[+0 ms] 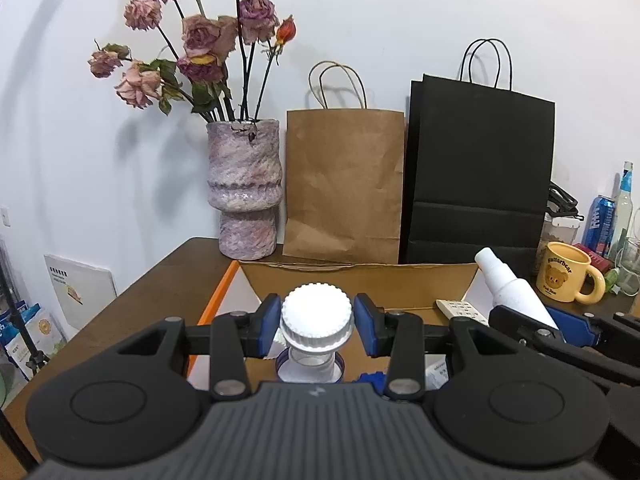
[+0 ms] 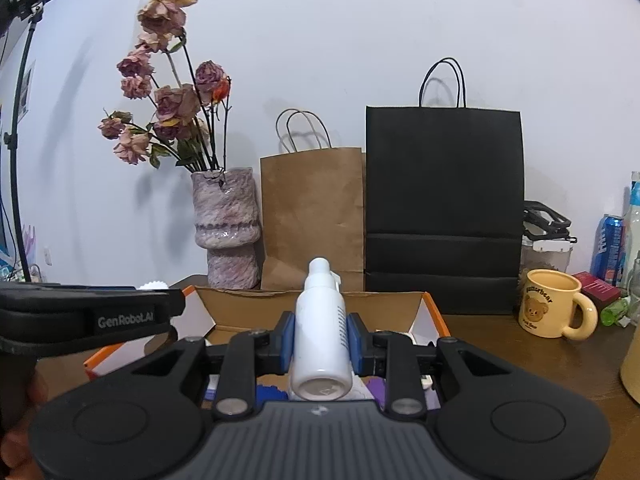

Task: Organize rigid objects
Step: 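Carry the spray bottle and cap over the cardboard box, then open both tools to drop the spray bottle and cap into the box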

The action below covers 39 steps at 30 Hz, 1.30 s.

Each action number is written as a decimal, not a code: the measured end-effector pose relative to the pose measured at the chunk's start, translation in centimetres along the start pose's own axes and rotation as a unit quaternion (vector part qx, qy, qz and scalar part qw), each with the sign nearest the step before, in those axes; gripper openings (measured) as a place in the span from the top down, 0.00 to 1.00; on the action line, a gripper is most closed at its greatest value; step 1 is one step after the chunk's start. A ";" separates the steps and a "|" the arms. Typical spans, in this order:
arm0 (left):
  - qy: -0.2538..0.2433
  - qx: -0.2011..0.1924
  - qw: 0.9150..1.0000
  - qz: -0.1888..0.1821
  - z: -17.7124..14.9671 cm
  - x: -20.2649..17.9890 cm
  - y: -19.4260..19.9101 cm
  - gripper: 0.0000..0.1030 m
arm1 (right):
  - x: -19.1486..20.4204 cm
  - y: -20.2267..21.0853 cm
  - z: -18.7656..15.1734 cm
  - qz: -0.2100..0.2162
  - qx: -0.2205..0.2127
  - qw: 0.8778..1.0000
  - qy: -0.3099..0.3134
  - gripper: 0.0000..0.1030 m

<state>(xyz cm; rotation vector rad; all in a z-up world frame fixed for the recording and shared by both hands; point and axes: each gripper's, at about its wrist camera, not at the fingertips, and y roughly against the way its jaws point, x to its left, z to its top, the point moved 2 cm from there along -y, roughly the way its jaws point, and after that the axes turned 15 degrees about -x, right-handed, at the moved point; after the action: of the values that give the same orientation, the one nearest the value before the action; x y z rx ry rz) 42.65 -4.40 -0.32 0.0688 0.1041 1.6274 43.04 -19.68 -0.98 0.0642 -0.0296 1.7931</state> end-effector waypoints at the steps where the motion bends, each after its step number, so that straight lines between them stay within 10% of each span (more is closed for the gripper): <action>1: 0.001 0.002 1.000 0.000 -0.1 0.0 -0.5 0.60 | -0.1 -0.5 -0.1 0.001 0.001 1.000 -0.001 0.74; 26: -0.023 0.041 0.999 0.019 -2.2 0.2 -8.9 0.59 | -1.6 -8.7 -3.1 0.018 0.040 0.999 0.019 0.74; 30: -0.029 0.042 0.998 0.025 -2.5 0.3 -9.2 0.17 | -1.9 -9.1 -3.6 0.016 0.056 0.998 0.017 0.73; 32: -0.029 0.035 0.999 0.030 -2.4 0.5 -9.0 0.09 | -2.2 -9.1 -3.8 0.008 0.055 0.998 0.016 0.63; 35: -0.018 0.032 0.999 0.034 -2.2 0.8 -8.8 0.00 | -2.6 -8.8 -3.7 -0.009 0.046 0.999 0.017 0.08; 39: -0.017 0.036 0.999 0.036 -2.2 1.0 -8.9 0.00 | -2.6 -8.5 -3.4 -0.014 0.034 0.999 0.023 0.00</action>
<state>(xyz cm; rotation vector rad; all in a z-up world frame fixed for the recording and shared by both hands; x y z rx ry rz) 51.20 -2.93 -3.47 0.1569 0.1351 1.6944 51.79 -20.17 -4.69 0.0711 0.0649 1.7665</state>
